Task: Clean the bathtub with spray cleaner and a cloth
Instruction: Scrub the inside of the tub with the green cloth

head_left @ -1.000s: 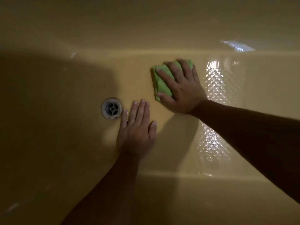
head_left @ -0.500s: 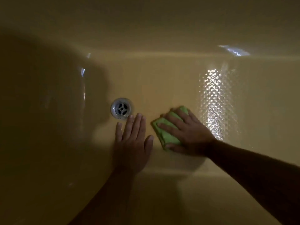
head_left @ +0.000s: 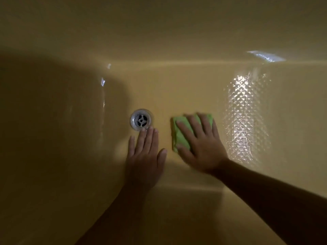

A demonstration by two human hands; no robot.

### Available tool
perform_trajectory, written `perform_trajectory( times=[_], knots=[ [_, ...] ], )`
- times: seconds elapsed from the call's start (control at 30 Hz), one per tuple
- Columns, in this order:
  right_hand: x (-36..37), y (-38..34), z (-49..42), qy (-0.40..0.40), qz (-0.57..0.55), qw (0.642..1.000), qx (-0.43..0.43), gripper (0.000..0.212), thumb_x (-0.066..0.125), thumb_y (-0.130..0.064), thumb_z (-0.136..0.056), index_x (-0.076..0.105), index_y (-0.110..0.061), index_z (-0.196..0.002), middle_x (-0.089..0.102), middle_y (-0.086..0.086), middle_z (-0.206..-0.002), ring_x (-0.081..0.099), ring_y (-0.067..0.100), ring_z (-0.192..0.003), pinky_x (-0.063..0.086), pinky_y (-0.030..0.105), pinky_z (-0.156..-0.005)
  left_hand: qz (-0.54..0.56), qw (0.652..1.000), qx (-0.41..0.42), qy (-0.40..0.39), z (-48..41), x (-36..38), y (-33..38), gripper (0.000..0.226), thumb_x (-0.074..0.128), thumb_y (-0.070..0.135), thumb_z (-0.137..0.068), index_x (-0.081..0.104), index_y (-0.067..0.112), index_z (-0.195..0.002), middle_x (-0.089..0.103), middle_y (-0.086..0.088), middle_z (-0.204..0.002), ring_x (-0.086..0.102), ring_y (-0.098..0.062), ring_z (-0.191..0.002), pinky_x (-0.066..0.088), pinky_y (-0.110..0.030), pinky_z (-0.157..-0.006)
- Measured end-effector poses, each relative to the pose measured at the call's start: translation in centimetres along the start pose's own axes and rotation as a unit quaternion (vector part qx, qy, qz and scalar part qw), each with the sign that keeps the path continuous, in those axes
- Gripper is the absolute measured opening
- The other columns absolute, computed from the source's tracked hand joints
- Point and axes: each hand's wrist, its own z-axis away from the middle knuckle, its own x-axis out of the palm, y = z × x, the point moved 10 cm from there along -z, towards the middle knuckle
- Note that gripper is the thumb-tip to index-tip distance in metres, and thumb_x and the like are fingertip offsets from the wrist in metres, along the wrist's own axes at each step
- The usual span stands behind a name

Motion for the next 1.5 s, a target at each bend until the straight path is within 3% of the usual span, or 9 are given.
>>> perform_trajectory(
  times=[0.13, 0.27, 0.43, 0.57, 0.77, 0.97, 1.13, 1.27, 1.5],
  knots=[
    [2.1, -3.2, 6.2, -0.081, -0.001, 0.992, -0.099, 0.075, 0.039, -0.069, -0.099, 0.029, -0.032, -0.163, 0.034, 0.009, -0.165, 0.025, 0.043, -0.153, 0.027, 0.070, -0.118, 0.010, 1.000, -0.010, -0.018, 1.7, 0.2, -0.9, 0.069, 0.027, 0.052, -0.107, 0.032, 0.010, -0.161, 0.027, -0.007, -0.169, 0.019, -0.026, -0.158, 0.019, -0.060, -0.123],
    [1.5, -2.8, 1.9, -0.079, 0.030, 0.971, -0.225, 0.076, 0.039, -0.071, -0.097, 0.032, -0.032, -0.161, 0.039, 0.008, -0.163, 0.031, 0.042, -0.150, 0.023, 0.064, -0.120, -0.002, 1.000, -0.013, -0.002, 0.7, 0.1, -1.3, 0.071, 0.030, 0.055, -0.107, 0.029, 0.012, -0.162, 0.024, -0.006, -0.170, 0.019, -0.025, -0.158, 0.017, -0.060, -0.124],
    [-1.9, 0.5, -11.9, 0.038, 0.047, 0.995, -0.085, 0.074, 0.041, -0.066, -0.098, 0.032, -0.030, -0.162, 0.036, 0.009, -0.164, 0.024, 0.044, -0.152, 0.015, 0.065, -0.121, -0.008, 1.000, -0.009, -0.001, 0.1, 0.1, -1.9, 0.075, 0.028, 0.059, -0.105, 0.022, 0.012, -0.164, 0.018, -0.004, -0.171, 0.014, -0.022, -0.159, 0.013, -0.058, -0.126],
    [-1.6, 0.1, -12.2, 0.040, 0.028, 0.999, 0.017, 0.075, 0.034, -0.065, -0.101, 0.020, -0.030, -0.165, 0.023, 0.011, -0.170, 0.012, 0.046, -0.155, 0.004, 0.067, -0.122, -0.004, 1.000, -0.005, -0.016, 0.1, 0.1, -2.1, 0.077, 0.021, 0.062, -0.106, 0.022, 0.011, -0.164, 0.019, -0.006, -0.171, 0.015, -0.023, -0.159, 0.014, -0.057, -0.126],
    [2.8, -5.9, 2.1, -0.088, -0.018, 0.995, -0.051, 0.076, 0.040, -0.066, -0.098, 0.022, -0.032, -0.164, 0.029, 0.009, -0.167, 0.018, 0.045, -0.155, 0.019, 0.072, -0.119, 0.008, 0.985, 0.030, -0.169, 2.6, 1.7, -4.8, 0.097, -0.002, 0.083, -0.093, -0.010, 0.017, -0.164, -0.014, 0.000, -0.171, -0.018, -0.018, -0.157, -0.003, -0.047, -0.129],
    [3.8, -8.7, 4.5, -0.153, -0.006, 0.973, -0.171, 0.077, 0.032, -0.074, -0.100, 0.019, -0.034, -0.165, 0.029, 0.005, -0.168, 0.021, 0.041, -0.155, 0.014, 0.065, -0.122, 0.014, 0.968, 0.082, -0.238, 1.6, 0.9, -7.0, 0.119, 0.023, 0.097, -0.081, -0.022, 0.022, -0.161, -0.032, 0.006, -0.166, -0.034, -0.011, -0.151, -0.019, -0.041, -0.125],
    [2.4, -5.1, -8.5, -0.067, 0.040, 0.994, -0.072, 0.078, 0.040, -0.068, -0.096, 0.036, -0.026, -0.161, 0.040, 0.014, -0.162, 0.031, 0.051, -0.148, 0.025, 0.071, -0.115, -0.019, 0.979, 0.070, -0.192, 0.6, 0.5, -7.3, 0.126, 0.016, 0.102, -0.074, -0.018, 0.018, -0.162, -0.028, 0.005, -0.167, -0.029, -0.012, -0.154, -0.018, -0.047, -0.125],
    [0.1, -4.0, -15.6, -0.033, 0.034, 0.999, 0.016, 0.082, 0.038, -0.070, -0.098, 0.016, -0.029, -0.166, 0.016, 0.012, -0.172, 0.007, 0.052, -0.155, 0.003, 0.072, -0.119, -0.031, 0.985, 0.068, -0.155, 0.5, 0.3, -7.5, 0.128, 0.008, 0.102, -0.074, -0.011, 0.013, -0.164, -0.013, -0.002, -0.173, -0.019, -0.015, -0.158, -0.011, -0.049, -0.127],
    [3.7, -8.2, -3.5, -0.095, -0.008, 0.994, 0.053, 0.078, 0.034, -0.066, -0.097, 0.029, -0.024, -0.163, 0.034, 0.018, -0.164, 0.025, 0.054, -0.148, 0.021, 0.078, -0.112, -0.077, 0.963, 0.069, -0.250, 1.4, -1.4, -10.2, 0.125, 0.023, 0.098, -0.077, -0.021, 0.017, -0.161, -0.027, 0.001, -0.169, -0.028, -0.015, -0.155, -0.015, -0.046, -0.126]
  ],
)
